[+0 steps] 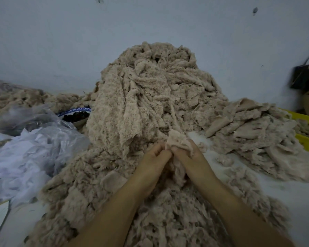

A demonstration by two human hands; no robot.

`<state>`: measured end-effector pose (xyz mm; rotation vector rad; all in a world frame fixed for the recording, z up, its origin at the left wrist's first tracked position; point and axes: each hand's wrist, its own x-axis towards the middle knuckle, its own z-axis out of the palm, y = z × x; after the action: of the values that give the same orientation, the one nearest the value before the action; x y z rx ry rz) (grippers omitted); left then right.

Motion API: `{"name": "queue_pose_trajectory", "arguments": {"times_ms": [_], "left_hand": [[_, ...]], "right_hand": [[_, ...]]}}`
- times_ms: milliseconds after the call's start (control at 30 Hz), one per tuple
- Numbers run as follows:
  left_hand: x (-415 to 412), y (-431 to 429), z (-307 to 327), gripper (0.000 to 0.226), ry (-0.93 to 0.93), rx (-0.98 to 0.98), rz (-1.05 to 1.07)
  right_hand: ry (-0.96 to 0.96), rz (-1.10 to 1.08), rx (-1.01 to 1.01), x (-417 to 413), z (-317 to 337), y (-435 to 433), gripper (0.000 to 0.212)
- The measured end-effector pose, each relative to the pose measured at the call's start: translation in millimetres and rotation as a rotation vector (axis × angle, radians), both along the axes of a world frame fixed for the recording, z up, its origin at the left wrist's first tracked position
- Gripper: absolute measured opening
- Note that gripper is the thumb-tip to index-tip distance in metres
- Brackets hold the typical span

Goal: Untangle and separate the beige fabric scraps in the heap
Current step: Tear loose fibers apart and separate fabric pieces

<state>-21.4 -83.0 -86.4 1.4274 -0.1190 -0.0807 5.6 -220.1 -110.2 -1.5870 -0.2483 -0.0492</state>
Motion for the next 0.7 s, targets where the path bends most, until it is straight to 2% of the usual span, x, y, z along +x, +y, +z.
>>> {"name": "queue_pose_trajectory", "arguments": {"times_ms": [67, 133, 233, 400, 433, 600, 700], "left_hand": [[-2.6, -1.4, -4.5, 0.016, -0.068, 0.108, -0.022], [-3.7, -2.7, -6.4, 0.013, -0.101, 0.17, -0.025], [-2.0, -3.6, -7.8, 0.01, -0.075, 0.164, -0.018], [0.9, 0.6, -5.3, 0.009, 0.045, -0.07, 0.059], [2.4, 3.5, -4.8, 0.014, 0.074, -0.135, 0.09], [6.7, 13.4, -3.9, 0.017, 0.193, -0.393, 0.153], [9.3, 11.9, -2.7, 0.024, 0.21, -0.493, 0.153]], "right_hand": [[-0.064, -0.137, -0.073, -1.1, 3.5, -1.0, 0.017], [-0.068, -0.238, -0.039, -2.0, 5.8, -4.4, 0.031], [0.045, -0.311, 0.12, -2.4, 9.2, -9.5, 0.041], [0.137, -0.373, 0.216, 3.5, 7.5, -12.7, 0.044], [0.14, -0.394, 0.227, 5.2, 6.2, -12.9, 0.046], [0.143, -0.418, 0.144, 9.1, 1.7, -11.5, 0.057], [0.141, -0.423, 0.136, 9.9, 1.0, -9.2, 0.05]]}}
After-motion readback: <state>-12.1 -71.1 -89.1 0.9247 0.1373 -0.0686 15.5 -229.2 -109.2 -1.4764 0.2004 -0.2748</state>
